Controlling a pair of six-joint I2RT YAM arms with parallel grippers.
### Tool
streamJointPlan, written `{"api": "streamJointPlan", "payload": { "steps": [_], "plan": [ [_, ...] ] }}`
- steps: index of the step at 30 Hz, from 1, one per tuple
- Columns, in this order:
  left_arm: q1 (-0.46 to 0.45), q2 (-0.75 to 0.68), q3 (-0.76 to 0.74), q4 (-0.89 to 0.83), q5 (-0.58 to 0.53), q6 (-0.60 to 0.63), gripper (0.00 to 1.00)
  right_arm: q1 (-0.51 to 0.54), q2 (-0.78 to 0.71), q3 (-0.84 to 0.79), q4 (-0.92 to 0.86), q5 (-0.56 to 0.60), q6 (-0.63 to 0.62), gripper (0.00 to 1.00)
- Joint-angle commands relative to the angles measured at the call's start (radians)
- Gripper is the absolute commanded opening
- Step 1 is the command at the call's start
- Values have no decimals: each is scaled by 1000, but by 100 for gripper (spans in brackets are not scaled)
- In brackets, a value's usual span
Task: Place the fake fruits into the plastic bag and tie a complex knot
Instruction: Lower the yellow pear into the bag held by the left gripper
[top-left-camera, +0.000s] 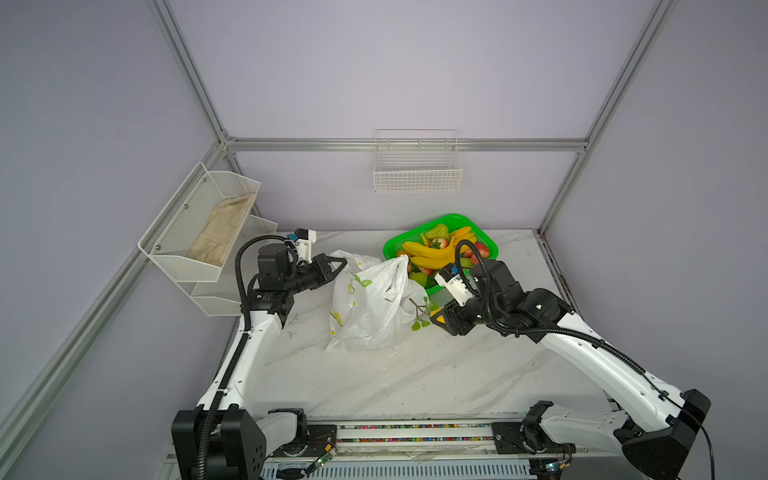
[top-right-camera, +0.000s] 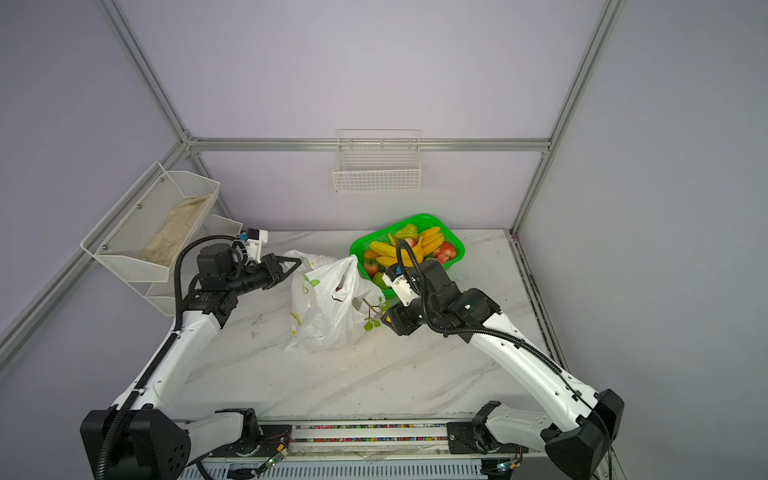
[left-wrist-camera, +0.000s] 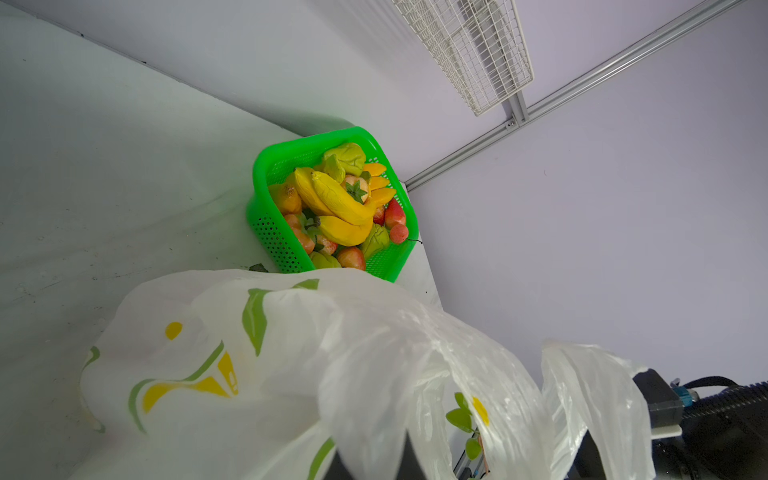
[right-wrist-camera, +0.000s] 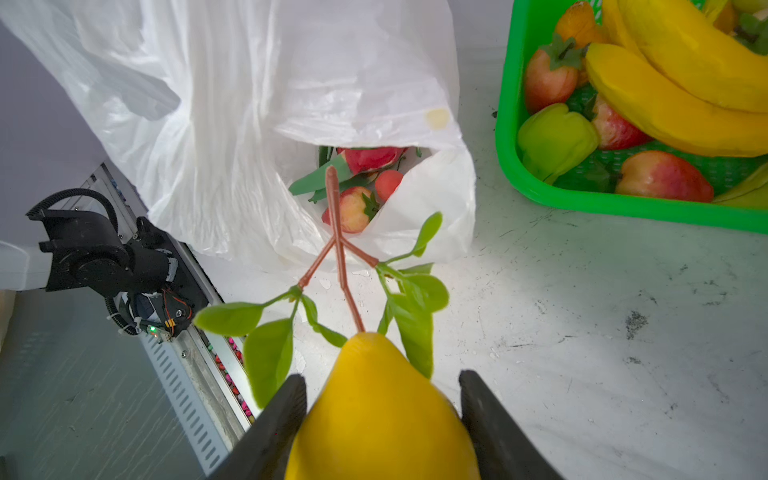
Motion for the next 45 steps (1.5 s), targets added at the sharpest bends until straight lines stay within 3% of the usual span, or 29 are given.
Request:
{"api": "streamJointPlan", "payload": {
  "steps": [1,9,18,25,38,45],
  "plan": [
    [-11,0,-26,30,10,21,0,10,44,29,-23,34,-27,29],
    [-16,-25,-29,30,1,39,0,10,155,222,-58,55,-65,27],
    [-34,-31,-27,30,2,58,0,10,200,345,13,69,-22,25],
    [-52,-46,-30,30,-5,66,0,10,167,256,148,80,42,24],
    [-66,-44,-29,30,-7,56,0,25,68,-20,344,-175,95,24],
    [-72,-38,-31,31,-5,57,0,29,95,-34,495,-295,156,23]
  ]
}}
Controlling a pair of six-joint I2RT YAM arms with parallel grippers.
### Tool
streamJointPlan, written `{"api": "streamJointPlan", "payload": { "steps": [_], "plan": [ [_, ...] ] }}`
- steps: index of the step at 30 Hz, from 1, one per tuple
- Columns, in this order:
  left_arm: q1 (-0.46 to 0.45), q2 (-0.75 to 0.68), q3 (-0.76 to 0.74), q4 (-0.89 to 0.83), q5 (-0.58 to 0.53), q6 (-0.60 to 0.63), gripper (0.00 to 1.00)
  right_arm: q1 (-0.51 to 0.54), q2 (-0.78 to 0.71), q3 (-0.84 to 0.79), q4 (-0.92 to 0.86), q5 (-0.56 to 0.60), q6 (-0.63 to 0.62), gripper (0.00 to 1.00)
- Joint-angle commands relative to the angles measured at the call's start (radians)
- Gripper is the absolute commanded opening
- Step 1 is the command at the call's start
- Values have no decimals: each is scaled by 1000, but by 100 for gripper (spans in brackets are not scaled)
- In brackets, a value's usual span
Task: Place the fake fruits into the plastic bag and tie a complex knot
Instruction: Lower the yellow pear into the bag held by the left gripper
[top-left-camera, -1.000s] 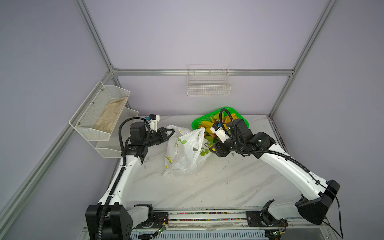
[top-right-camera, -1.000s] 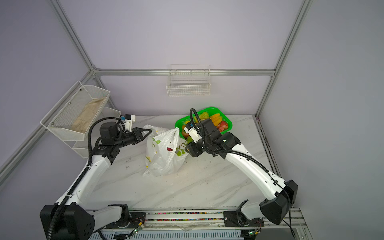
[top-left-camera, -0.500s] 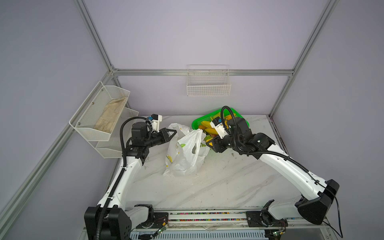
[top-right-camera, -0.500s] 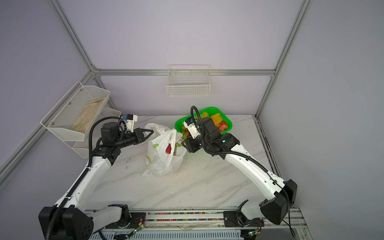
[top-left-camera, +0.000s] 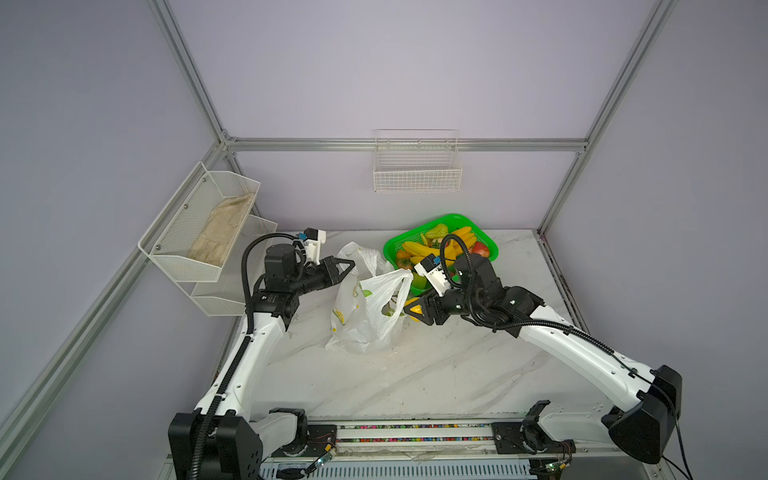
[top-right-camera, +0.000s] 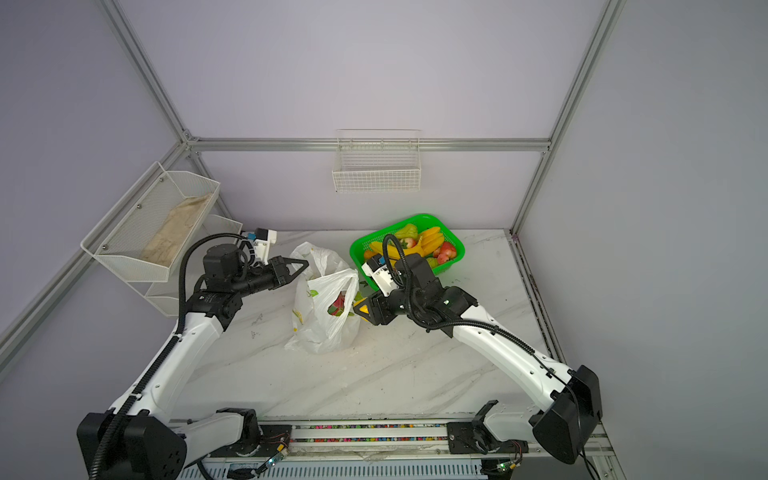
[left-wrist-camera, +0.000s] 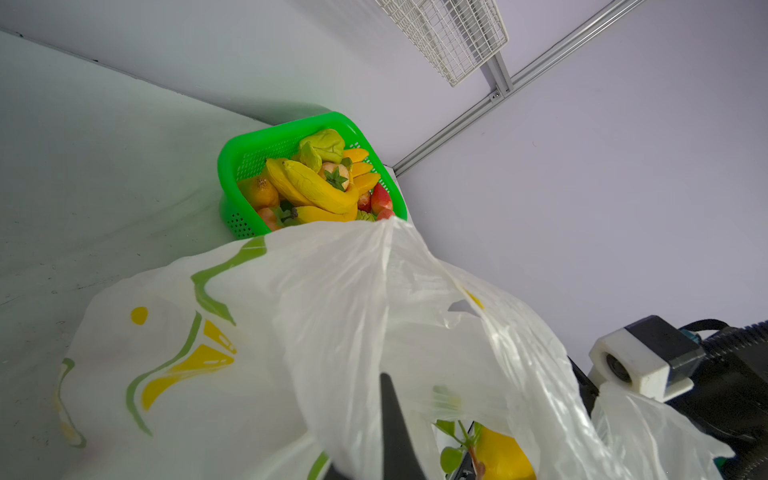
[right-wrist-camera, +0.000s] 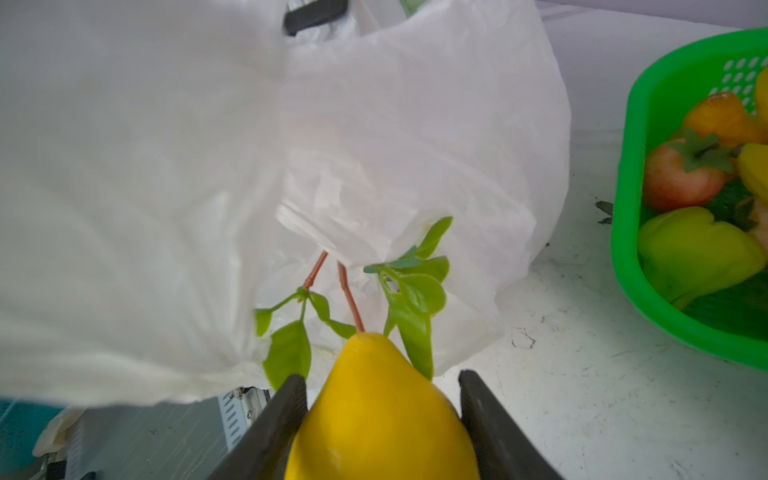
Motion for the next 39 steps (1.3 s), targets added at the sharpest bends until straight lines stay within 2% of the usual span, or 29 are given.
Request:
{"api": "streamJointPlan", "payload": {
  "steps": [1,7,12,17,21,25,27,29,32,34,39],
  "plan": [
    [-8,-21,-30,30,1,13,0,6,12,10,110,-85,34,23],
    [-8,-20,-29,27,-2,16,0,7,21,48,17,-37,-9,23],
    [-8,-20,-30,24,-2,16,0,19,21,82,-92,-66,-88,24],
    [-8,-17,-29,21,-8,18,0,29,-14,126,-231,29,-171,25],
    [-8,-16,-27,18,-12,20,0,31,-14,120,-209,-32,-179,24],
    [-8,-13,-28,14,-15,20,0,31,-6,97,-131,-63,-157,24],
    [-8,-14,-26,12,-15,22,0,31,-5,77,-16,-71,-90,24],
    [-8,-17,-26,12,-17,23,0,31,7,66,77,-25,-49,24],
    [-8,-17,-26,12,-17,24,0,31,57,86,130,148,-6,24],
    [-8,-17,-25,12,-15,23,0,31,98,87,180,162,-1,24],
    [-8,-17,-26,11,-15,23,0,37,108,-18,437,133,102,23]
  ]
}}
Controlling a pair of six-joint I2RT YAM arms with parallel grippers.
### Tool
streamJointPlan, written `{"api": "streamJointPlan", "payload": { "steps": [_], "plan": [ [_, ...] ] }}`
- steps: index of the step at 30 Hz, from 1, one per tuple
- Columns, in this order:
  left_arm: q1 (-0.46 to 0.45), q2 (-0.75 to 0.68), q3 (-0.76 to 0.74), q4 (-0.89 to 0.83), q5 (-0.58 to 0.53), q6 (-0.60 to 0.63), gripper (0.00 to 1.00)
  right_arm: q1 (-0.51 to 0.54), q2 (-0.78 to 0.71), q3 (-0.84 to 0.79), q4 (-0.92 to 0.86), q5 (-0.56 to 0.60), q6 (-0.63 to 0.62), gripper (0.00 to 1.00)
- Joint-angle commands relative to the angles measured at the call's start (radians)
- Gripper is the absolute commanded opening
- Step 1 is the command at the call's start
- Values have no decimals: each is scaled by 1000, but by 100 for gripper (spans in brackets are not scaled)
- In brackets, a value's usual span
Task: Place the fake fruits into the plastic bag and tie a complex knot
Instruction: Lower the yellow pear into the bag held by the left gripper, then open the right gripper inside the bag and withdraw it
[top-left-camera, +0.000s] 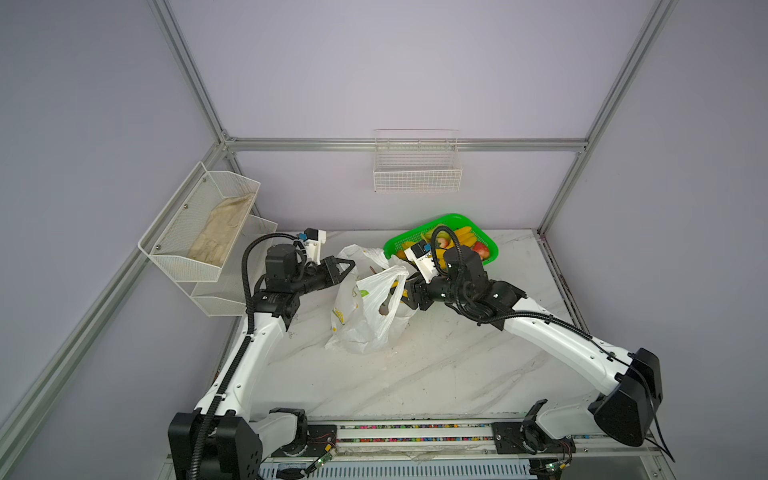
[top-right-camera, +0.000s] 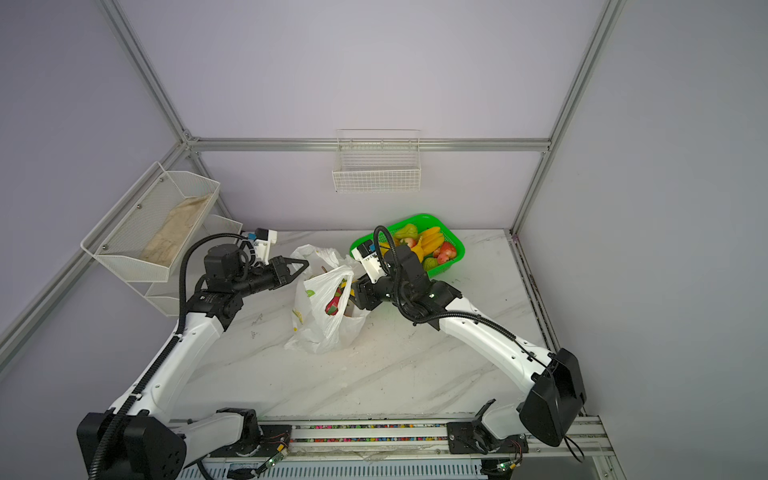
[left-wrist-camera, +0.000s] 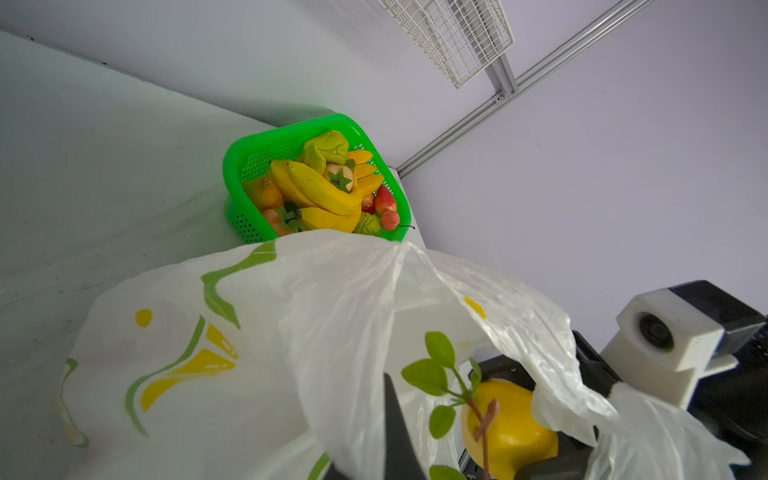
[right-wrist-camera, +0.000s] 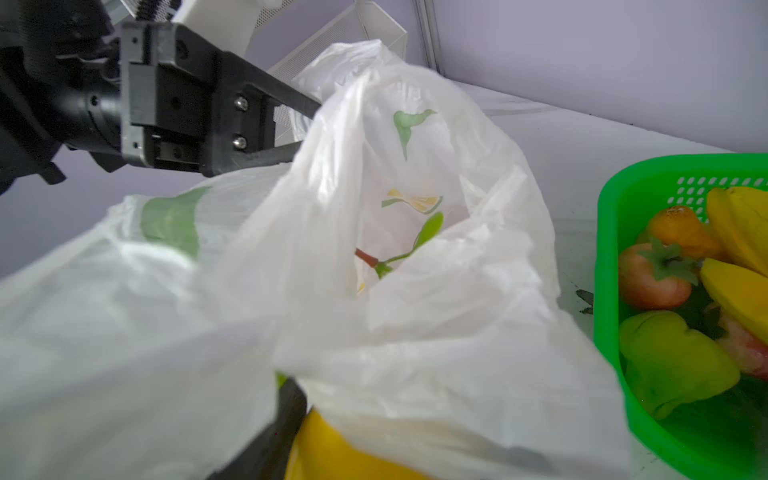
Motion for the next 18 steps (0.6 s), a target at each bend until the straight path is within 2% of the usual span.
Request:
{"api": "streamJointPlan", "payload": {
  "steps": [1,5,9,15,18],
  "plan": [
    [-4,-19,-26,13,8,24,0,12,-4,-60,228,27,78,23],
    [-4,-20,-26,12,5,23,0,27,11,-111,320,44,112,23],
    [-4,-17,-26,12,6,26,0,85,31,-144,381,70,124,25],
    [-4,-28,-26,12,0,27,0,98,28,-190,369,302,144,29],
    [-4,-18,-29,11,-14,29,0,97,26,-226,439,263,177,29]
  ]
}}
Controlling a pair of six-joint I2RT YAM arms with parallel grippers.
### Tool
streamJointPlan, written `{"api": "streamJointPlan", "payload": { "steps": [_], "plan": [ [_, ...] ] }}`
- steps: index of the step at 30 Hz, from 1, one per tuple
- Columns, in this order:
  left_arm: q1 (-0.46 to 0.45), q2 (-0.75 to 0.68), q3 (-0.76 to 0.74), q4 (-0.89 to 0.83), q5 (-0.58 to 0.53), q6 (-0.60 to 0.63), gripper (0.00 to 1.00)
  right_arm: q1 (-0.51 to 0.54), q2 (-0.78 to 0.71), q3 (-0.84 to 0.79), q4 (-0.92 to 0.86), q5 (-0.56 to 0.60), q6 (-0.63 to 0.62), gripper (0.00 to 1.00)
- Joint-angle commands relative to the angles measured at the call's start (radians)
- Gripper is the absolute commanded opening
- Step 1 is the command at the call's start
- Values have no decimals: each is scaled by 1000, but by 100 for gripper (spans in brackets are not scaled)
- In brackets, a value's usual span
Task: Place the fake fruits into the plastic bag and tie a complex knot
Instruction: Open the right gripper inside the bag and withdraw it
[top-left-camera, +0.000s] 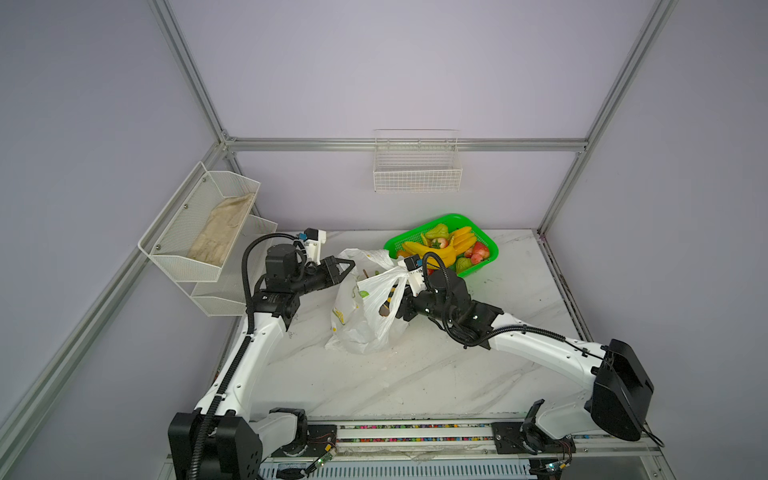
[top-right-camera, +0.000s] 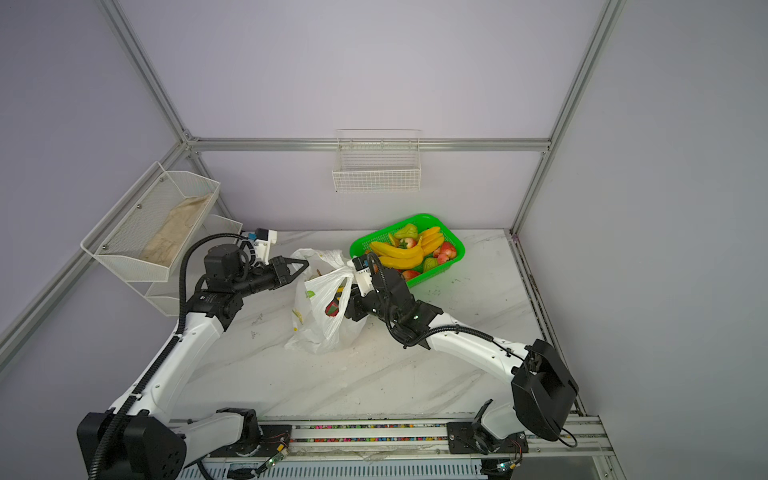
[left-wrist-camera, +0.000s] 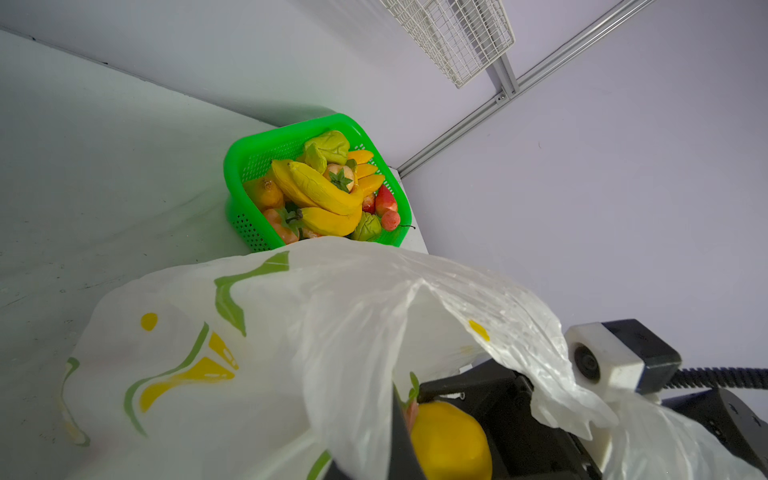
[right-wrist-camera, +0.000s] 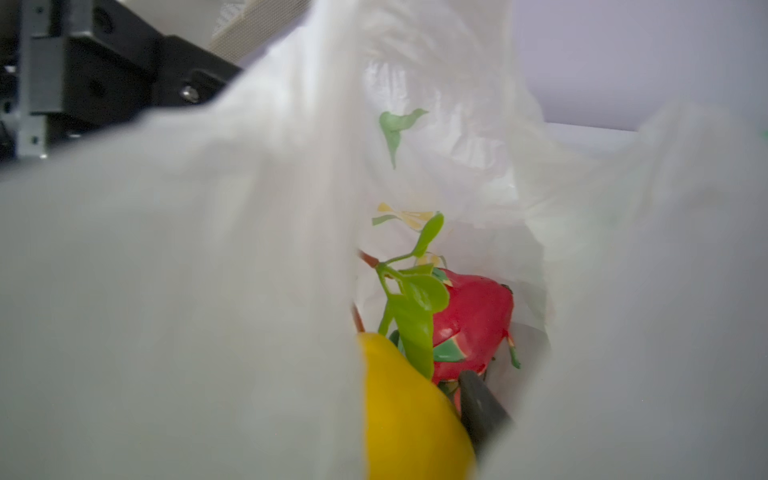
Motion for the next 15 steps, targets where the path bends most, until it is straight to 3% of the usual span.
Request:
{"api": "streamJointPlan", "payload": {
  "steps": [1,15],
  "plan": [
    [-4,-10,-29,14,-8,27,0,-3,-1,-46,132,13,55,29],
    [-4,-10,-25,13,5,19,0,1,115,-48,165,43,136,44]
  ]
}}
